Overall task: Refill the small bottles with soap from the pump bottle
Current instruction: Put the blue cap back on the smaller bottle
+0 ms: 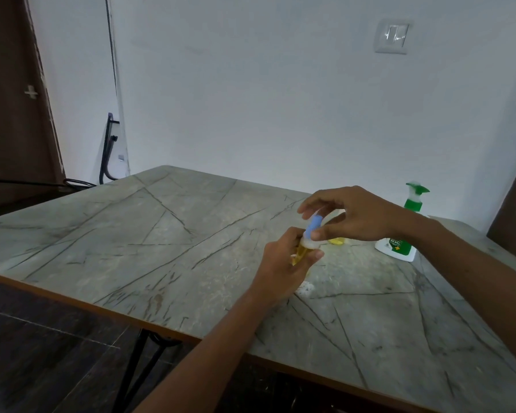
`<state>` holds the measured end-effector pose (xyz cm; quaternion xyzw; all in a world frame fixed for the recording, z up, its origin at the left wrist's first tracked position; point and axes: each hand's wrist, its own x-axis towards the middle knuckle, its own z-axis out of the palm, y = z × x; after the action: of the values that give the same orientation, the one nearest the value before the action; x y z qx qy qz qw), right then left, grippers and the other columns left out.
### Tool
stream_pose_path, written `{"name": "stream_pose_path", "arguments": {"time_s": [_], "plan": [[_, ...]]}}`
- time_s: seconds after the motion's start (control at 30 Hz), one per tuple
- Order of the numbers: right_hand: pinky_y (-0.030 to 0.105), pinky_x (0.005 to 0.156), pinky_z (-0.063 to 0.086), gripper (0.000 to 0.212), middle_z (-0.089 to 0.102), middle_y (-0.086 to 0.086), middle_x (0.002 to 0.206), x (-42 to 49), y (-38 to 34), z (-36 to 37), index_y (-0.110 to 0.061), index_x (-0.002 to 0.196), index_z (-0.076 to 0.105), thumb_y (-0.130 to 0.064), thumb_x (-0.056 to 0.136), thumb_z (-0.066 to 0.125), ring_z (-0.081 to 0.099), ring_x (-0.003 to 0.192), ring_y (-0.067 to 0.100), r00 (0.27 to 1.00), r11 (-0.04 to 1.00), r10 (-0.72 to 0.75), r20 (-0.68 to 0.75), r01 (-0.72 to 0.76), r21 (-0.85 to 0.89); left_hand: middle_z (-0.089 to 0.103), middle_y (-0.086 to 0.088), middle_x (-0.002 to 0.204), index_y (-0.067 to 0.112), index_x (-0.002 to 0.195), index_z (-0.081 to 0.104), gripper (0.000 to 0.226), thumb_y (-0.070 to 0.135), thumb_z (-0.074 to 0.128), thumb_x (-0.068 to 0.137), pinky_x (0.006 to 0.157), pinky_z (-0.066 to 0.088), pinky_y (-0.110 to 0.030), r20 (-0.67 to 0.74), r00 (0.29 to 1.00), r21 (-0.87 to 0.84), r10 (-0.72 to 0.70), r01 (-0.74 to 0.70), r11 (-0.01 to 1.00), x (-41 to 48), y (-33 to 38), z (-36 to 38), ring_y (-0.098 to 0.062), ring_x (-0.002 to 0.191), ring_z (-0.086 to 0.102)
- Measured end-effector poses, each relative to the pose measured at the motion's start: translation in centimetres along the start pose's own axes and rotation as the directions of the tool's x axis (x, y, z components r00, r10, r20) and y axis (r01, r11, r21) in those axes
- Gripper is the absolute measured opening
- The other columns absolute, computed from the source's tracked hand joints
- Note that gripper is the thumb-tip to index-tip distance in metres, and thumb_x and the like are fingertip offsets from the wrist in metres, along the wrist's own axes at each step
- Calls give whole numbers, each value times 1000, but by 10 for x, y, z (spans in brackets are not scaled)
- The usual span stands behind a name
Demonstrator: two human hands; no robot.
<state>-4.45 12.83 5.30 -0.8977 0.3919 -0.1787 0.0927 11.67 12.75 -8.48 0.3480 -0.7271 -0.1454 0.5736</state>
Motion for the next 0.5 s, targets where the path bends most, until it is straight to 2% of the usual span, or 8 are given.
{"name": "stream_pose_path", "arguments": {"time_s": [0.07,0.13,0.17,0.23,0.27,0.33,0.4,0.5], "plan": [[15,83,52,24,73,-14,101,1,2,-1,-25,106,72,-22,82,78,66,97,1,999,999,-49,24,49,0,67,-2,82,9,109,58,30,31,66,90,59,47,-13,0,1000,9,16,-16,1000,0,-1,1,-12,69,60],[18,76,53,11,74,-11,89,2,2,3,-24,93,74,-25,82,78,67,85,2,998,997,-62,-7,62,-38,68,-2,84,9,107,58,29,31,66,90,60,49,-16,-2,1000,15,26,-26,1000,0,-1,1,-13,69,61],[21,70,53,14,73,-11,83,4,3,6,-24,87,74,-36,81,78,67,77,3,998,996,-56,-31,53,-74,69,-2,85,10,107,58,28,31,66,90,60,51,-19,-3,999,13,33,-33,999,0,-1,1,-13,69,63],[22,58,47,40,69,-8,71,7,4,12,-23,80,69,-63,74,67,60,62,4,998,986,-19,-66,8,-164,70,-2,86,10,107,58,28,31,66,90,61,54,-27,-3,999,10,37,-37,999,0,-2,1,-14,70,65],[22,58,47,50,68,-8,71,8,4,13,-23,81,68,-71,70,61,59,62,4,997,983,0,-72,-14,-185,70,-2,86,9,108,57,29,31,65,91,62,54,-29,-1,999,9,33,-33,999,0,-2,1,-15,70,65],[24,71,52,57,70,-11,86,6,2,11,-25,96,70,-74,69,57,65,78,2,998,989,21,-62,-30,-145,70,-3,88,9,112,57,32,32,65,91,64,55,-28,6,1000,8,29,-29,1000,-1,-2,1,-15,72,66],[21,82,51,45,71,-15,100,3,-1,6,-28,111,68,-59,78,67,66,93,0,1000,998,19,-24,-20,-59,71,-3,90,9,113,57,33,32,64,91,66,56,-30,7,999,2,34,-34,999,0,-2,1,-15,74,67],[20,84,53,20,74,-14,93,3,0,4,-28,100,73,-24,81,79,66,92,-2,999,999,-31,26,32,-44,70,-5,87,8,111,57,31,31,64,91,64,54,-32,1,1000,3,31,-31,1000,-1,-2,1,-17,70,65]]}}
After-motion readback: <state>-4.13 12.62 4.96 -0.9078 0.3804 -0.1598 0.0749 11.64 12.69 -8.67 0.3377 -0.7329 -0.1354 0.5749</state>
